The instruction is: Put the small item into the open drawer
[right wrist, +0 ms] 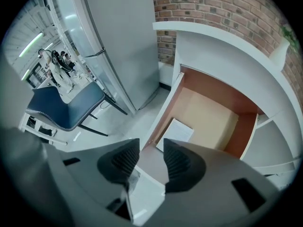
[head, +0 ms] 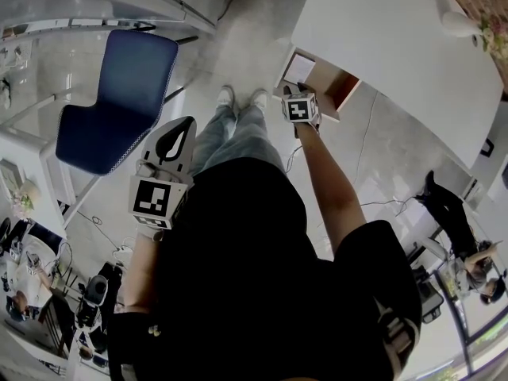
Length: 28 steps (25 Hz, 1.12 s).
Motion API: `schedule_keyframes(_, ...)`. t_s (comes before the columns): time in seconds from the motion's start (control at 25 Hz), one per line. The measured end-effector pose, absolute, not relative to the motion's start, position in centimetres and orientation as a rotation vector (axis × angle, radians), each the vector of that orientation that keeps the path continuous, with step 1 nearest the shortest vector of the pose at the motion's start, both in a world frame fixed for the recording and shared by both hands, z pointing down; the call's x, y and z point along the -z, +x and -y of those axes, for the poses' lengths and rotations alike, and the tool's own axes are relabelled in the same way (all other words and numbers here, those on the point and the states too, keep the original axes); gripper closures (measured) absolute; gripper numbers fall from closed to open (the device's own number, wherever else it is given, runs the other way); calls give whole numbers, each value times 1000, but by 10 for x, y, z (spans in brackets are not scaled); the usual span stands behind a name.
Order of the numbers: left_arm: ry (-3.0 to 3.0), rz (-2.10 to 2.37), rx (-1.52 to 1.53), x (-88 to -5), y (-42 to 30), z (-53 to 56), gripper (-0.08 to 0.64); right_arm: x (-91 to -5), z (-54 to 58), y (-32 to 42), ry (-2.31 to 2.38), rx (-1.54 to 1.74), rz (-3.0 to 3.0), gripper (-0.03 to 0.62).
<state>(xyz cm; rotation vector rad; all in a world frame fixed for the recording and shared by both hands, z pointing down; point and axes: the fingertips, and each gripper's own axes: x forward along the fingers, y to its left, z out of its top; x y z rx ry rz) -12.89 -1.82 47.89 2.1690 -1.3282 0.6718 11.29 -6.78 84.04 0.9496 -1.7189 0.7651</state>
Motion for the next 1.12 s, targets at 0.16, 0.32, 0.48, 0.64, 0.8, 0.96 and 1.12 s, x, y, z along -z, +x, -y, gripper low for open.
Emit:
schedule_keyframes(0.16, 2183, 1336, -654, -475, -127, 19, 557, -828, 70, 108, 946, -750, 1737, 434)
schedule_keyframes(0.32, 2202, 1344, -627, -470, -129, 23, 558, -805, 75, 97, 954, -734, 1775, 446)
schedule_keyframes(0.48, 2236, 1342, -602, -464, -128, 29, 557, -772, 84, 88, 990, -711, 1827, 473)
schedule_keyframes(0.64, 2284, 1330, -580, -454, -123, 35, 557, -734, 91, 80, 1034, -677, 1895, 525)
schedule_keyframes(0.8, 2310, 1320, -560, -448, -119, 45, 557, -693, 93, 75, 1078, -666, 1940, 558)
schedule_keyframes(0.96, 2356, 1299, -521, -441, -112, 60, 557, -651, 95, 75, 1125, -661, 1998, 571)
schedule_keyframes(1.12, 2397, 1284, -479, -431, -109, 73, 558, -600, 101, 77, 1217, -645, 2060, 580)
